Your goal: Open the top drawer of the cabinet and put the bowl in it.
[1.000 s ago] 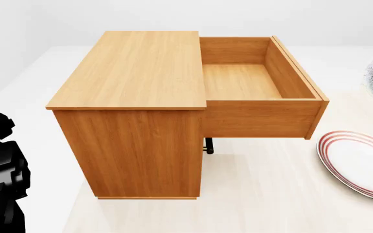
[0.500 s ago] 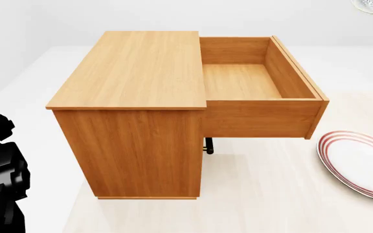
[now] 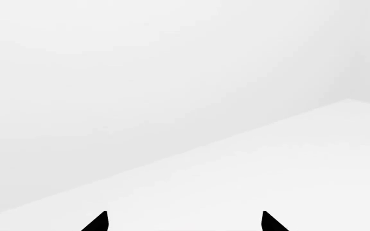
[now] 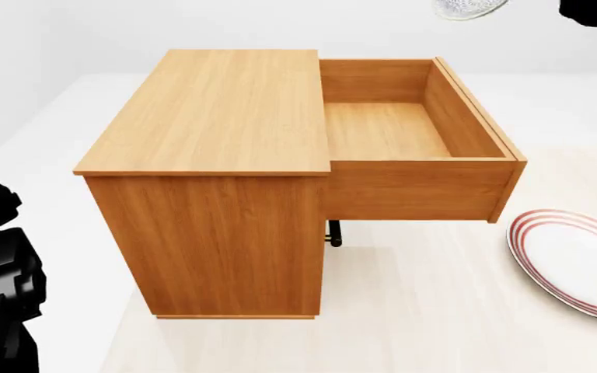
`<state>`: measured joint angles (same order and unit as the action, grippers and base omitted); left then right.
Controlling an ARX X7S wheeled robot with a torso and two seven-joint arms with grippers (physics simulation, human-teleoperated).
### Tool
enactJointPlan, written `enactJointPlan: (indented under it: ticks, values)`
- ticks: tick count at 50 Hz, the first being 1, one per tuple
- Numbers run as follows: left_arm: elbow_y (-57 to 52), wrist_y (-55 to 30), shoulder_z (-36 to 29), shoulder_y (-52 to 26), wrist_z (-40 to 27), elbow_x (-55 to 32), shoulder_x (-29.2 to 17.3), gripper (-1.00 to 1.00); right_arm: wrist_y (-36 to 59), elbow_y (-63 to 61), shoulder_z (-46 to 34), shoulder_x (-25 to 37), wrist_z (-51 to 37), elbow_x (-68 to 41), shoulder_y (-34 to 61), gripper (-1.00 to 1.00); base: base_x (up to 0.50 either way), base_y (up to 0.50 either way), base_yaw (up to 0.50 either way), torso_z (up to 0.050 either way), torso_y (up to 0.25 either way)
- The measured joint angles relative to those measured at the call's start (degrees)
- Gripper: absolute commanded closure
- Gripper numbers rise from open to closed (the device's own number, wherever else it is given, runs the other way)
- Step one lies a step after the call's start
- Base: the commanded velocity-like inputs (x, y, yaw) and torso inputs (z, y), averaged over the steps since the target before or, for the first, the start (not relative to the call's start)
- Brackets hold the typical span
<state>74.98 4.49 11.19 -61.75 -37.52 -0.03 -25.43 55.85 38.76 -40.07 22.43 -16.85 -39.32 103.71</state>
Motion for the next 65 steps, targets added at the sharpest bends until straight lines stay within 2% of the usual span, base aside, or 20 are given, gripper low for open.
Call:
enactJointPlan:
  ticks: [24, 65]
  values:
    - [0.01, 0.05, 0.3, 0.33, 0.12, -0.01, -0.1, -1.0, -0.89, -0.01, -5.71, -5.31, 3.76, 0.83, -4.65, 1.0, 0.0, 0.0, 0.0, 0.0, 0.0]
    - [0.0, 0.09, 0.77, 0.39, 0.31, 0.01, -0.16, -1.0, 5.75, 2.57, -6.08, -7.55, 6.3, -2.48, -5.99, 1.0, 0.0, 0.0, 0.0, 0.0, 0.0]
